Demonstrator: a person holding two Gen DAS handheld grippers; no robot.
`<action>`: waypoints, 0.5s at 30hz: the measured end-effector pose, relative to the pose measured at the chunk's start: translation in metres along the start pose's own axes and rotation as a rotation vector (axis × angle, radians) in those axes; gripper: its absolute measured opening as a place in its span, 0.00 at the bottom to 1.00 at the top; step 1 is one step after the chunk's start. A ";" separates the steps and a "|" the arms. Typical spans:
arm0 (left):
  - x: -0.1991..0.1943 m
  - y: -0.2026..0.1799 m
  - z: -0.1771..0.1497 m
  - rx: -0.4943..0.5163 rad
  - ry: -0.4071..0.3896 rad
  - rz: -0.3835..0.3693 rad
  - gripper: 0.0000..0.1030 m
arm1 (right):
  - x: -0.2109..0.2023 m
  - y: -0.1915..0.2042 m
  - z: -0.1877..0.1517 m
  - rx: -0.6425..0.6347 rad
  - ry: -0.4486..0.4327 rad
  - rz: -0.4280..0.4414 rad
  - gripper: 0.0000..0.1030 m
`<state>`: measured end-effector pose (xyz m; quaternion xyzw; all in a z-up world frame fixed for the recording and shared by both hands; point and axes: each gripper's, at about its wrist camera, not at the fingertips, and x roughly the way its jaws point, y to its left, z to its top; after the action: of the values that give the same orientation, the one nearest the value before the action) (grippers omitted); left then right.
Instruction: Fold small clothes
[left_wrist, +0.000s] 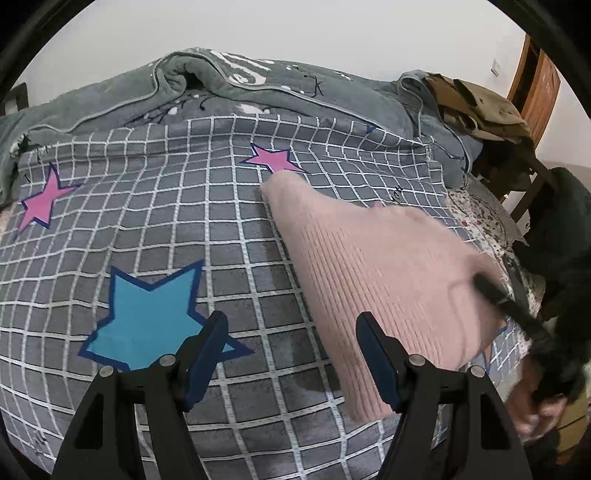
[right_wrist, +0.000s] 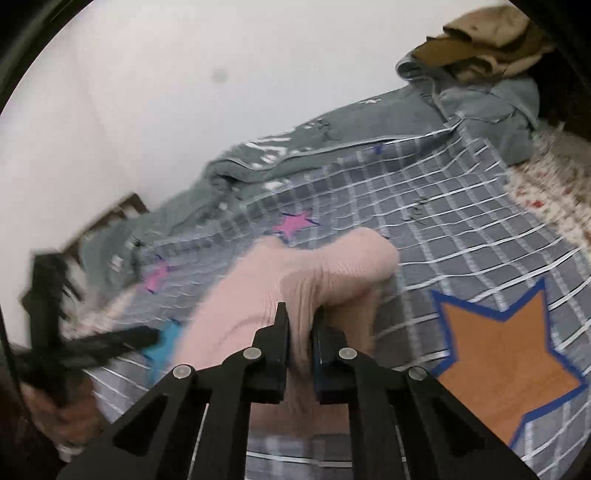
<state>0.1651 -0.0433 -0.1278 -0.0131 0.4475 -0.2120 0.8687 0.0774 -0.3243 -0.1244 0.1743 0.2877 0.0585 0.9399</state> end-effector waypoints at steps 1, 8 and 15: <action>0.002 -0.001 0.000 -0.006 0.007 -0.011 0.68 | 0.010 -0.003 -0.005 -0.008 0.033 -0.021 0.10; 0.010 -0.008 -0.005 0.013 0.018 -0.018 0.68 | 0.022 0.006 -0.019 -0.078 0.136 -0.062 0.18; 0.029 -0.024 -0.009 0.048 0.063 -0.042 0.68 | 0.023 0.016 -0.029 -0.175 0.117 -0.122 0.21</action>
<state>0.1643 -0.0742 -0.1506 0.0051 0.4688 -0.2412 0.8497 0.0802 -0.2955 -0.1529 0.0699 0.3460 0.0360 0.9349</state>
